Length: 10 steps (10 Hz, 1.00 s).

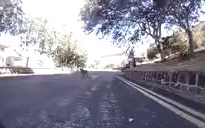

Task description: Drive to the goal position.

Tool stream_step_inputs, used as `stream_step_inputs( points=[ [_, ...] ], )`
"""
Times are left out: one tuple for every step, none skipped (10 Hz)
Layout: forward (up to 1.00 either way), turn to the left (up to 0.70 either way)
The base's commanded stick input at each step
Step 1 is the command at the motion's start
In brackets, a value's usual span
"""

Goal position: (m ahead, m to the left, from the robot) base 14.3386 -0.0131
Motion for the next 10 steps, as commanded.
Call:
stream_step_inputs(
  points=[
    [0.50,0.00],
    [0.50,0.00],
    [0.50,0.00],
    [0.50,0.00],
    [0.50,0.00],
    [0.50,0.00],
    [0.50,0.00],
    [0.50,0.00],
    [0.50,0.00],
    [0.50,0.00]
  ],
)
